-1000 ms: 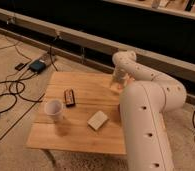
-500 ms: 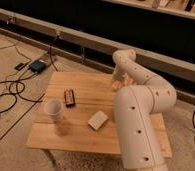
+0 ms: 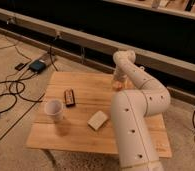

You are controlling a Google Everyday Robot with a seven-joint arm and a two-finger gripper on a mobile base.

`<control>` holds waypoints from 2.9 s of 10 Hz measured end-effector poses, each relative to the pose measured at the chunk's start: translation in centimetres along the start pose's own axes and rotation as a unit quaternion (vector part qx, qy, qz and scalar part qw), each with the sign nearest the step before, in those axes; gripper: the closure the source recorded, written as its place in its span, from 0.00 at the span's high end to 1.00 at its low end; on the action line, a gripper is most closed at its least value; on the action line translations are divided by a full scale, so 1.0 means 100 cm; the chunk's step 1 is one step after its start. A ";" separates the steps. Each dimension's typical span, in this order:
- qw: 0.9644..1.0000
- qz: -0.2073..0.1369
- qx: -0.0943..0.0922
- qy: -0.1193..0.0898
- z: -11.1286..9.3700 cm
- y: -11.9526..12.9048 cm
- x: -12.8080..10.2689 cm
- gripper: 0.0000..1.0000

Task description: Drag the pepper across the table

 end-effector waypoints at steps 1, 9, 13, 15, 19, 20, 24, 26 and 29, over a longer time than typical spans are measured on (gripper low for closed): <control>1.000 0.000 -0.001 -0.001 0.002 0.001 -0.002 0.62; 1.000 -0.025 -0.004 0.010 0.008 0.020 0.004 0.13; 0.998 -0.044 -0.020 0.032 0.010 0.044 0.022 0.13; 0.997 -0.059 -0.022 0.048 0.008 0.058 0.037 0.13; 0.992 -0.101 -0.011 0.080 0.008 0.090 0.072 0.13; 0.990 -0.110 -0.008 0.087 0.008 0.098 0.080 0.13; 0.984 -0.148 0.000 0.102 0.011 0.139 0.110 0.13; 0.977 -0.177 0.009 0.118 0.010 0.172 0.136 0.13; 0.965 -0.220 0.020 0.139 0.004 0.215 0.165 0.13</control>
